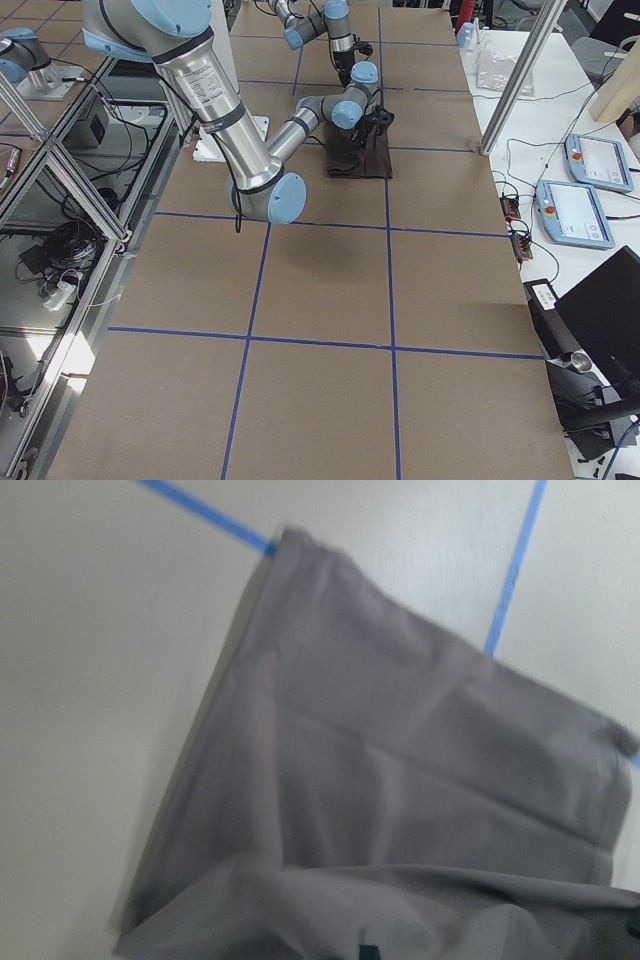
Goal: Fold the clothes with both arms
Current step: 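Lay the corners on the shirt's far end and open both grippers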
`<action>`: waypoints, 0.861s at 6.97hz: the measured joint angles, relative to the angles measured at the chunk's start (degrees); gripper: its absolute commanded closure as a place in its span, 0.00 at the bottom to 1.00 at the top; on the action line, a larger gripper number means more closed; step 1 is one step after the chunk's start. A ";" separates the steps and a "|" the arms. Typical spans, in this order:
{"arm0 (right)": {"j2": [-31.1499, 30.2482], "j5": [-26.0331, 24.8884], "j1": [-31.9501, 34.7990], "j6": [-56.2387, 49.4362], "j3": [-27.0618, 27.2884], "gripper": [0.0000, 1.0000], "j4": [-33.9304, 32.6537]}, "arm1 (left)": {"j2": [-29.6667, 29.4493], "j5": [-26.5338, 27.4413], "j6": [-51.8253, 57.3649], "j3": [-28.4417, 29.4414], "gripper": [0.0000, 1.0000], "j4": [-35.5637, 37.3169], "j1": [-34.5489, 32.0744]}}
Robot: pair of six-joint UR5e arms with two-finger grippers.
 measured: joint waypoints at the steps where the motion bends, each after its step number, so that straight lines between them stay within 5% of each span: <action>1: 2.11 0.03 0.83 -0.55 -4.20 0.00 0.16 | -2.10 0.00 0.42 6.10 0.01 -3.38 -2.54; 3: 7.53 2.48 5.66 -7.33 -13.69 0.00 0.24 | -7.67 0.04 6.95 23.87 0.00 -14.39 -8.92; 6: 9.92 9.35 11.25 -17.10 -17.99 0.00 -0.28 | -9.35 -4.48 14.24 29.87 0.00 -18.36 -13.70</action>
